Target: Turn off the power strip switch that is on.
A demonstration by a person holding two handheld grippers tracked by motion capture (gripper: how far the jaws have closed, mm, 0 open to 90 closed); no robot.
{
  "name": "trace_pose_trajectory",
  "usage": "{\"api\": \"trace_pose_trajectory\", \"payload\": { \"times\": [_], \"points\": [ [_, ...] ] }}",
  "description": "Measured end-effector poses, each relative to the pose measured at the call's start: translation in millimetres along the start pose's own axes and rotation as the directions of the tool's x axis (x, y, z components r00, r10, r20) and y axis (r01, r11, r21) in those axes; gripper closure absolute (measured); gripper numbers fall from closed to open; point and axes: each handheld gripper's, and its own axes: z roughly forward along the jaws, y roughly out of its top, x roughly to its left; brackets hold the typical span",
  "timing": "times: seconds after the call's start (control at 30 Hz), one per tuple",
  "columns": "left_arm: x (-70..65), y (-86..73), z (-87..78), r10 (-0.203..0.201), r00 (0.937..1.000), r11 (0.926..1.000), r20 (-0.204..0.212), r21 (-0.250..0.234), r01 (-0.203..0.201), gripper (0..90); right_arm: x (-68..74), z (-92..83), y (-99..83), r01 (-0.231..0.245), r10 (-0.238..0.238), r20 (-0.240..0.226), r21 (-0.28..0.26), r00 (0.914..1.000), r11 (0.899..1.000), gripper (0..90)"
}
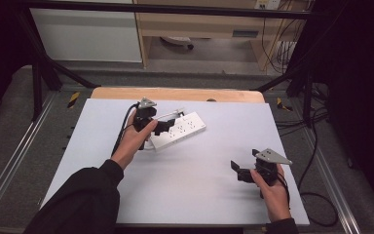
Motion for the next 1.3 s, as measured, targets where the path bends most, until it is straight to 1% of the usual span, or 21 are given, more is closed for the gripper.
{"api": "trace_pose_trajectory", "payload": {
  "times": [0.3,0.43,0.63,0.87,1.0,1.1,1.3],
  "points": [
    [-0.1,-2.0,-20.4,-0.009,0.9998,0.9996,0.017,-0.028,0.010,7.9,0.5,0.2,0.0,0.005,-0.005,-0.004,0.002,1.0000,1.000,2.1],
    [0.1,-2.2,-29.0,-0.007,0.9997,0.9991,0.021,-0.042,0.008,7.2,0.4,0.2,0.1,0.007,-0.007,-0.009,0.000,0.9999,1.000,2.1],
    [-0.3,-4.8,-41.7,-0.004,0.9997,0.9987,0.025,-0.051,0.006,6.8,0.7,0.2,0.3,0.008,-0.008,-0.014,-0.001,0.9999,1.000,2.1],
    [-2.5,-8.2,-58.2,0.001,0.9991,0.9977,0.042,-0.068,0.002,6.7,1.1,0.1,0.3,0.009,-0.009,-0.018,0.000,0.9998,1.000,2.1],
    [-2.9,-12.4,-67.3,0.005,0.9992,0.9971,0.041,-0.075,-0.001,6.8,1.2,-0.3,0.1,0.008,-0.008,-0.020,-0.002,0.9998,1.000,2.0],
    [-3.5,-17.4,-72.4,0.006,0.9994,0.9979,0.033,-0.064,-0.004,6.8,1.3,0.1,0.1,0.008,-0.008,-0.019,-0.003,0.9998,1.000,2.0],
    [-5.0,-27.1,-85.9,0.003,0.9995,0.9967,0.033,-0.081,-0.001,7.0,2.1,0.2,0.2,0.007,-0.007,-0.022,0.002,0.9997,1.000,2.0]
  ]
}}
